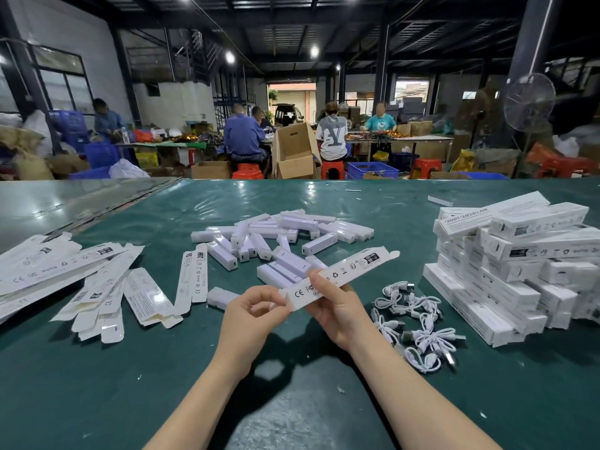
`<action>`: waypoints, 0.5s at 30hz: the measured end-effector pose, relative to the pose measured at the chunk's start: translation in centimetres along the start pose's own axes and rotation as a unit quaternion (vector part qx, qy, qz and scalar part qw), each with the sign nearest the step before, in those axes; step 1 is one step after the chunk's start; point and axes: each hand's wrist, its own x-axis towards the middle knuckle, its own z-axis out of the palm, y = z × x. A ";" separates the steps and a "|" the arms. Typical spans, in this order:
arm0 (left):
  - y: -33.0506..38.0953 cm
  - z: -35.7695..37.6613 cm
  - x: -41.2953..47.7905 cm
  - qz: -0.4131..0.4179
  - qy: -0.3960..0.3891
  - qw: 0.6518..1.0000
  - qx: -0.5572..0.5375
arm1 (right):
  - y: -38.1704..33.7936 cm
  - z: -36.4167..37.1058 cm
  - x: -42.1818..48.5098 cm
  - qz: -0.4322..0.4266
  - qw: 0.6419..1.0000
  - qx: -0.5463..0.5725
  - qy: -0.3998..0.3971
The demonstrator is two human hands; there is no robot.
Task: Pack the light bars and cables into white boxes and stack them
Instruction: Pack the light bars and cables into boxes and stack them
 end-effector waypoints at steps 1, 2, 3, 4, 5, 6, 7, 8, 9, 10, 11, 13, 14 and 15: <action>0.0 0.0 0.0 0.018 0.005 1.000 0.022 | 0.0 0.1 0.0 0.000 1.000 0.004 -0.009; 0.0 0.1 0.0 0.037 0.011 0.998 0.049 | -0.1 0.1 0.0 0.001 1.000 0.005 -0.017; 0.0 0.2 -0.1 0.056 0.017 0.995 0.082 | -0.1 0.2 -0.1 0.004 1.000 0.003 -0.021; 0.0 0.3 -0.2 0.075 0.025 0.991 0.112 | 0.0 0.2 -0.1 0.007 1.000 0.000 -0.021; -0.1 0.3 -0.3 0.090 0.030 0.987 0.132 | 0.0 0.2 -0.1 0.009 1.000 -0.001 -0.018; -0.2 0.4 -0.3 0.103 0.033 0.984 0.145 | 0.1 0.1 0.0 0.010 1.000 0.001 -0.014; -0.3 0.5 -0.4 0.115 0.033 0.981 0.153 | 0.2 0.1 0.0 0.011 1.000 0.004 -0.009; -0.3 0.5 -0.5 0.124 0.031 0.979 0.161 | 0.2 0.0 0.1 0.010 1.000 0.005 -0.005; -0.3 0.7 -0.6 0.135 0.026 0.976 0.171 | 0.2 0.0 0.1 0.010 1.000 0.003 -0.001; -0.3 0.7 -0.7 0.146 0.020 0.972 0.181 | 0.1 0.0 0.1 0.010 1.000 0.001 0.002; -0.2 0.8 -0.8 0.157 0.010 0.970 0.186 | 0.1 0.1 0.0 0.009 1.000 -0.002 0.006; -0.2 1.0 -1.0 0.163 -0.020 0.970 0.177 | 0.1 0.2 0.0 0.007 1.000 0.001 0.014; 0.0 1.1 -1.2 0.155 -0.040 0.973 0.166 | 0.2 0.3 0.0 0.004 1.000 0.006 0.020; 0.1 1.2 -1.3 0.146 -0.059 0.975 0.156 | 0.2 0.3 0.0 0.002 0.999 0.013 0.029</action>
